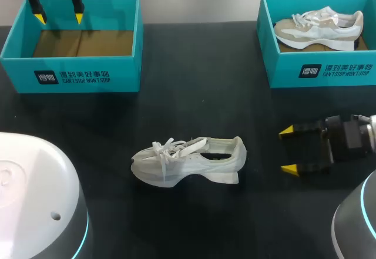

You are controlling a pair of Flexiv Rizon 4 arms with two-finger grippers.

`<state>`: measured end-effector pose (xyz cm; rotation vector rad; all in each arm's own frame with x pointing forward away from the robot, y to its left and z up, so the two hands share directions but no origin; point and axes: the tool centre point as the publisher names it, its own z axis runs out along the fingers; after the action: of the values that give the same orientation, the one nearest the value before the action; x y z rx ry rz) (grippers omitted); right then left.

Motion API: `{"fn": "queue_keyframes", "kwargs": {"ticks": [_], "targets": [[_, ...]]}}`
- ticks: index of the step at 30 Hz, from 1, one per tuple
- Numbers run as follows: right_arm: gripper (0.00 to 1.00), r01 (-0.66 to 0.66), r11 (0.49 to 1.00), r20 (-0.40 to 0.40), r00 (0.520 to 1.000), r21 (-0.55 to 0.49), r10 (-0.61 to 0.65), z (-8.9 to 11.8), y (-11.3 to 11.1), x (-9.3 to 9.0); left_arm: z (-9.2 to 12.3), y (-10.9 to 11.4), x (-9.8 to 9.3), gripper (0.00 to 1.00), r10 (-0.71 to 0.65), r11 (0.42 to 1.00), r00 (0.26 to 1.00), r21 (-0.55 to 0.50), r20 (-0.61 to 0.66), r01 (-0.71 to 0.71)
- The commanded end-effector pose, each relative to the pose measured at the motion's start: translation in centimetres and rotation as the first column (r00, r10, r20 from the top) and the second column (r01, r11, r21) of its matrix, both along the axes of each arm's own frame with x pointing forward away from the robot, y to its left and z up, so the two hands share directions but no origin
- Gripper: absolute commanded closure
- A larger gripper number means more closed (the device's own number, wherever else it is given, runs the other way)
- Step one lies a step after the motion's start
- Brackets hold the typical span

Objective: Take the shoe out of the shoebox, open the shoe tongue, remove and reinsert the insole, then place the shoe into the shoebox

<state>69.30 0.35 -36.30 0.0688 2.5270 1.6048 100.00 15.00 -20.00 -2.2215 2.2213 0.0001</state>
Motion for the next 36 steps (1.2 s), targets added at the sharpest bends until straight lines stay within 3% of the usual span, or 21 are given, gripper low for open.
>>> {"fn": "queue_keyframes", "kwargs": {"ticks": [1,7,18,25,36], "targets": [[0.0,-0.016,0.999,0.011,1.0,0.028,0.016,-1.0,0.9,0.3,0.0,0.0,0.0,0.0,0.0,1.0,1.0,0.0,0.0,0.0],[0.0,-0.072,0.994,0.051,0.996,0.083,0.068,-1.4,3.6,0.3,0.0,0.0,0.0,0.0,0.0,1.0,1.0,0.0,0.0,0.0],[0.0,-0.072,0.994,0.051,0.996,0.083,0.068,-1.4,3.6,0.3,0.0,0.0,0.0,0.0,0.0,1.0,1.0,0.0,0.0,0.0],[0.0,-0.13,0.983,0.049,0.991,0.133,0.125,-3.3,8.0,0.7,0.0,0.0,0.0,0.0,0.0,1.0,1.0,0.0,0.0,0.0],[0.0,-0.142,0.971,0.049,0.99,0.192,0.135,-3.9,9.4,1.3,0.0,0.0,0.0,0.0,0.0,1.0,1.0,0.0,0.0,0.0]]}}
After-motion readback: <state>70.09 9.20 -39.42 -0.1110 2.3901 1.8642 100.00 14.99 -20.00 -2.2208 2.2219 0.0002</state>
